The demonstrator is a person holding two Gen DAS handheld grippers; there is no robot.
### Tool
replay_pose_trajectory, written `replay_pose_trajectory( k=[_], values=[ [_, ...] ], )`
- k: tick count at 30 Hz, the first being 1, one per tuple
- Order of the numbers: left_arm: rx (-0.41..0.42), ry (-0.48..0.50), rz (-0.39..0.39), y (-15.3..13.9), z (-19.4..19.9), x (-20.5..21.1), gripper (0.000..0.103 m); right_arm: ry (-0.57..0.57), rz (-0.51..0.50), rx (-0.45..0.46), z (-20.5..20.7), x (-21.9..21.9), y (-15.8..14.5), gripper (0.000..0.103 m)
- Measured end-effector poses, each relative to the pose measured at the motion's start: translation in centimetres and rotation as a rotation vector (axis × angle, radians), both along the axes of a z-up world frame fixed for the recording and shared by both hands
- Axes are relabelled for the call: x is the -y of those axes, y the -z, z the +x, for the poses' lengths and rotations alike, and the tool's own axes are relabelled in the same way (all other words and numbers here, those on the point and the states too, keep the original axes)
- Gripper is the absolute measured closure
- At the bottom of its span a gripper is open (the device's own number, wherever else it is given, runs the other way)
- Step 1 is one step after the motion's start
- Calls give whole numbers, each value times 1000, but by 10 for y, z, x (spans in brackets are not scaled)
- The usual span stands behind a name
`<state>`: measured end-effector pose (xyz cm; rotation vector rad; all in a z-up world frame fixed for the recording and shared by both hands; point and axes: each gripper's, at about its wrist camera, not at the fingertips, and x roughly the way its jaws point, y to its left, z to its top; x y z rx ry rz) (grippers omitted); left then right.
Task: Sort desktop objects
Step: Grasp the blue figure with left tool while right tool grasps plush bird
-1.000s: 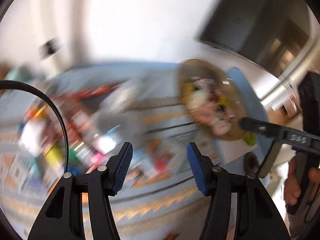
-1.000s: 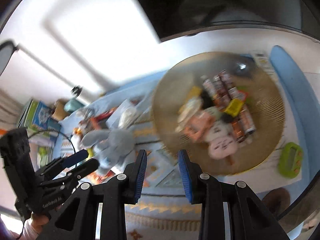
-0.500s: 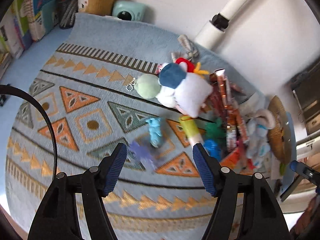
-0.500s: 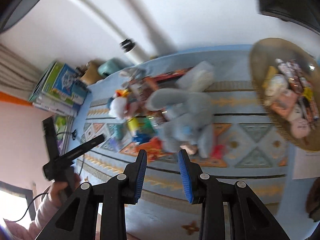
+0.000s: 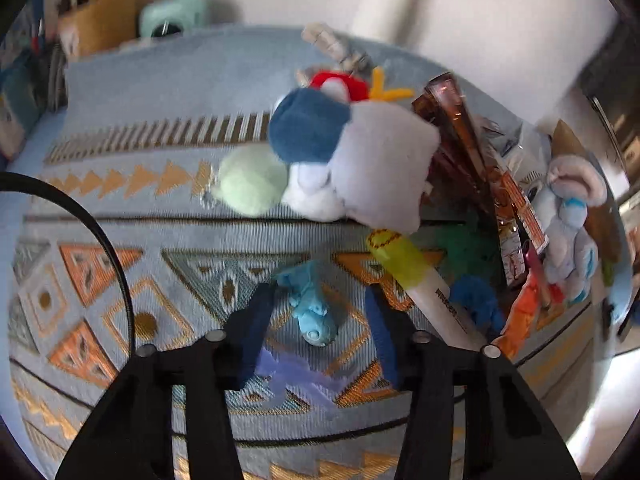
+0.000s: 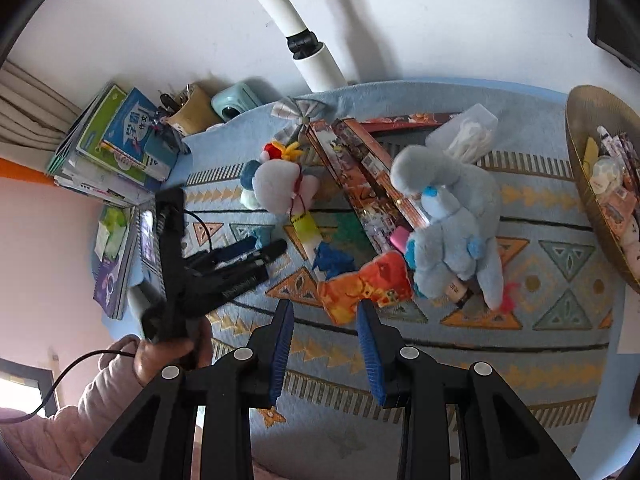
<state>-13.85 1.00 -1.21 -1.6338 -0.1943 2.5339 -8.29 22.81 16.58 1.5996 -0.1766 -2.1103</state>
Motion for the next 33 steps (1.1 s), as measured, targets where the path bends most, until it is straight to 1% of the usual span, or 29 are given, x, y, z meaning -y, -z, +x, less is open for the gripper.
replay_pose_trajectory(
  k=[2, 4, 5, 6, 9, 10, 15, 17, 21, 22, 23, 26, 28, 29, 31, 33],
  values=[
    [-10, 41, -47, 0, 1, -5, 84, -19, -3, -7, -7, 11, 0, 71],
    [-7, 54, -18, -1, 1, -3, 84, -57, -1, -31, -17, 27, 1, 70],
    [-13, 49, 12, -5, 2, 1, 84, -82, 1, -47, -22, 37, 2, 67],
    [-21, 46, 28, -8, 2, 4, 84, -110, 6, -58, -28, 48, 5, 66],
    [-45, 30, 61, -21, 7, 21, 84, -199, 15, -71, -45, 82, 12, 63],
    [-50, 25, 71, -24, 8, 26, 84, -226, 30, -81, -49, 92, 14, 61],
    [-53, -22, 122, -34, 6, 52, 84, -363, 212, -196, -67, 142, 27, 60],
    [-54, -36, 118, -31, 2, 52, 84, -418, 268, -224, -73, 157, 35, 58],
    [-54, -59, 137, -30, -3, 59, 84, -510, 396, -274, -77, 179, 57, 55],
    [-53, -62, 139, -29, -5, 60, 84, -520, 425, -298, -76, 182, 61, 53],
    [-53, -66, 140, -29, -7, 60, 84, -534, 448, -318, -75, 184, 65, 49],
    [-46, -71, 145, -25, -10, 68, 84, -545, 491, -364, -73, 190, 76, 47],
    [-37, -72, 145, -23, -12, 63, 84, -546, 527, -373, -75, 193, 84, 47],
    [-33, -73, 146, -21, -13, 62, 84, -541, 517, -368, -76, 192, 87, 46],
    [-23, -75, 149, -17, -14, 60, 84, -511, 467, -356, -81, 185, 86, 47],
    [-16, -74, 149, -15, -15, 58, 84, -463, 414, -331, -86, 176, 79, 57]
  ],
)
